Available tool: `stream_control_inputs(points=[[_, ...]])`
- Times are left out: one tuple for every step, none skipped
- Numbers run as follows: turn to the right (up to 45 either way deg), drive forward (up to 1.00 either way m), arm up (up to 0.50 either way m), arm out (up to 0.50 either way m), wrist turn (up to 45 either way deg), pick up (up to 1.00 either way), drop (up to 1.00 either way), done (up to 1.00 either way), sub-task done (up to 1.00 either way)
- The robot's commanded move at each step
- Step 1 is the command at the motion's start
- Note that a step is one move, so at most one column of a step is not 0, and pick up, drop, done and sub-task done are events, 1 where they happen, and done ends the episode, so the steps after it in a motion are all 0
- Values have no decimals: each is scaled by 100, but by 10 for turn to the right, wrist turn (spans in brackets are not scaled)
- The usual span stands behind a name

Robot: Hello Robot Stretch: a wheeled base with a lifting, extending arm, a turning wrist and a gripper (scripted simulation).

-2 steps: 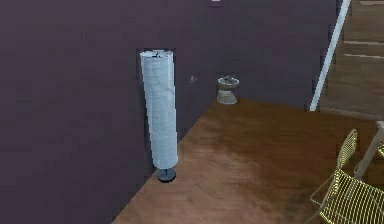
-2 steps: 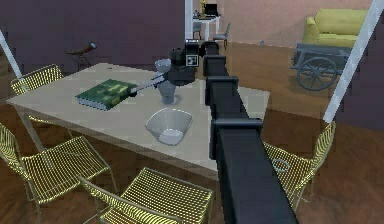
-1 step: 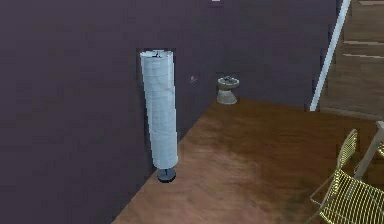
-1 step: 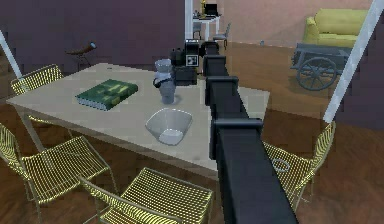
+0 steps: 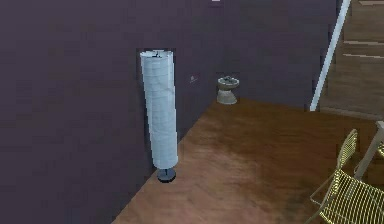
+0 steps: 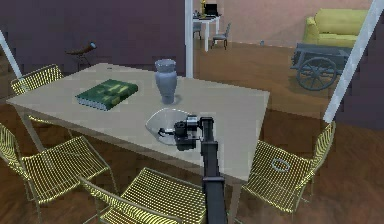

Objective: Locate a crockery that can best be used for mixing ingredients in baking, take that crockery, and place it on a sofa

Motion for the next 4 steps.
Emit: stream_control_inputs(points=[[0,0,0,0,0,100,0,0,0],[0,0,10,0,0,0,0,0,0],[0,0,14,0,0,0,0,0,0],[0,0,0,0,-450,0,0,0,0]])
